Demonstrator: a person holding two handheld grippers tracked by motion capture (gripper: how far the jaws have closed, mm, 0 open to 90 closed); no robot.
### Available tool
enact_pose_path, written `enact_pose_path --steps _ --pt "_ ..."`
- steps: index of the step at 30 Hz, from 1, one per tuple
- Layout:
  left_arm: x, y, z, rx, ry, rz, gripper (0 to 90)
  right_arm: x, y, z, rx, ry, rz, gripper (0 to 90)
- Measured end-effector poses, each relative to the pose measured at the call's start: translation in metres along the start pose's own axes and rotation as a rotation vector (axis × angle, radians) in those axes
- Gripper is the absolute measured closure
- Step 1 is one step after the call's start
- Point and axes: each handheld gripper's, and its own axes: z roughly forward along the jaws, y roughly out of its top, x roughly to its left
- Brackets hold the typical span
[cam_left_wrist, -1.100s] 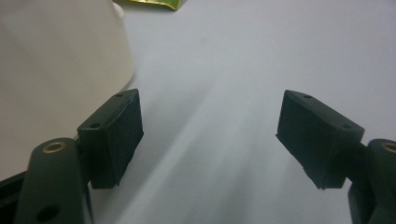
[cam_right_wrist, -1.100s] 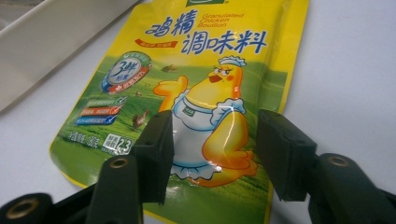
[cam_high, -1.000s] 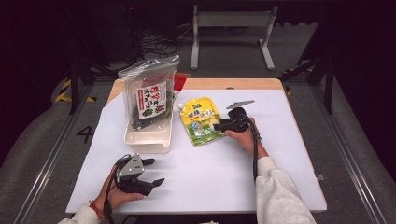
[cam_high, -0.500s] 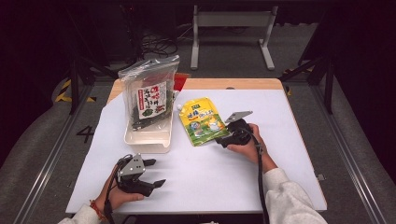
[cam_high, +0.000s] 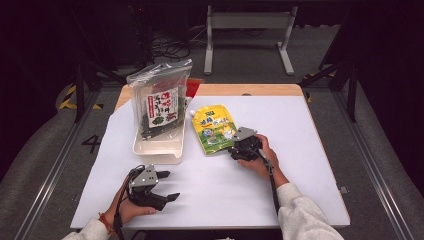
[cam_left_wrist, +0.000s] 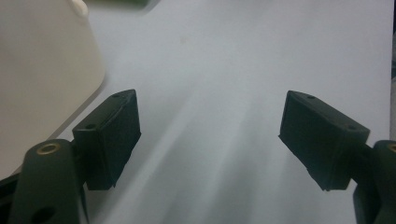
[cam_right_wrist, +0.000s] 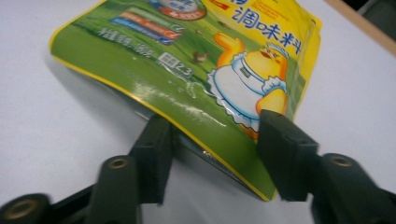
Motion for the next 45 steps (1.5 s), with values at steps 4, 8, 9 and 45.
enact_pose_path --steps 4,8,9,45 --pt "0.0 0.0 0.001 0.001 -0.01 -0.004 20.8 0.008 0.004 0.0 0.004 0.018 -0.078 89.7" --pt "-0.001 0.0 0.002 0.002 -0.016 -0.008 20.6 0.009 0.003 0.006 0.025 -0.029 -0.097 87.1" --pt "-0.001 0.0 0.002 0.001 -0.022 -0.008 20.5 0.009 0.004 0.005 0.011 -0.031 -0.087 75.9" --pt "-0.002 0.003 0.009 0.031 -0.074 0.026 19.6 -0.043 0.014 0.022 -0.013 0.092 0.344 26.5"
